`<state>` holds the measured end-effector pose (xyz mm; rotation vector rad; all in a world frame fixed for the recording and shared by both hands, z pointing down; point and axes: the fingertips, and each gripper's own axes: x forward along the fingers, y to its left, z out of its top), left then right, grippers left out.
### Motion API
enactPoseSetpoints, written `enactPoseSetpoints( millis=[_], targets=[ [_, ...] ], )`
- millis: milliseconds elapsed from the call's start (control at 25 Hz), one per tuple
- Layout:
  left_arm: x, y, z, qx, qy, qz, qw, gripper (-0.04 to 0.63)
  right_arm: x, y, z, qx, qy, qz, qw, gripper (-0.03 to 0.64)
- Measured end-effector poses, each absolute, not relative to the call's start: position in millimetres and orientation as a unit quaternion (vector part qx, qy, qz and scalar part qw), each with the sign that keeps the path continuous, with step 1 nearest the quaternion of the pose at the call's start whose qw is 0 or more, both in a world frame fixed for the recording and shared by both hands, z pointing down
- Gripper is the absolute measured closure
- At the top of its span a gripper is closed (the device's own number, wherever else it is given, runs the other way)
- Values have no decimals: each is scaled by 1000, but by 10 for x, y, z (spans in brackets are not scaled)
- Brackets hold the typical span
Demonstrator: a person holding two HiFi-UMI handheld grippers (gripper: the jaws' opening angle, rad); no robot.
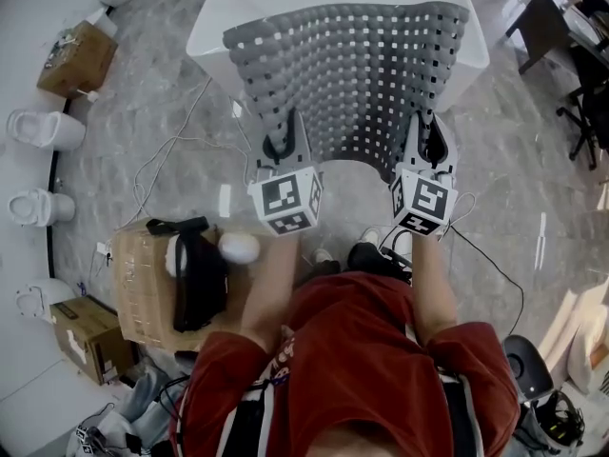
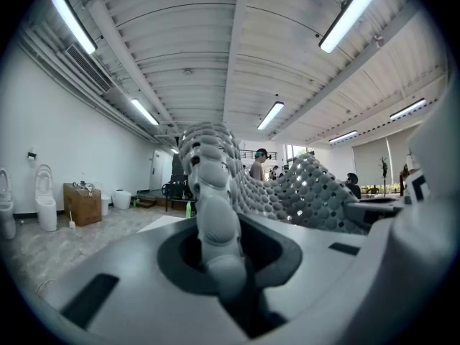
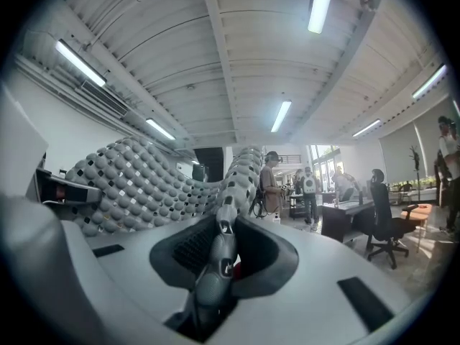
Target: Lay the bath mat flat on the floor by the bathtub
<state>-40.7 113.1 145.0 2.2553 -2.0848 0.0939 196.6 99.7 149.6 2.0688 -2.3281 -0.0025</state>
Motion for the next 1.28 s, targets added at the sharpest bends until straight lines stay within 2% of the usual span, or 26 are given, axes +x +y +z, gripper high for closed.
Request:
enactPoseSetpoints(
  millis=[680,960,1280],
  targets=[
    [547,605,1768,732,-676,62,49,526,2992,526,1935,667,-744,36,28,529],
    [501,532,2119,723,-681,79,78,525,2951,412,2243,655,-752,52,60,529],
    [104,234,2779,708,-686,110,126,525,2571,91,2827,634,-760,77,115,529]
  ],
)
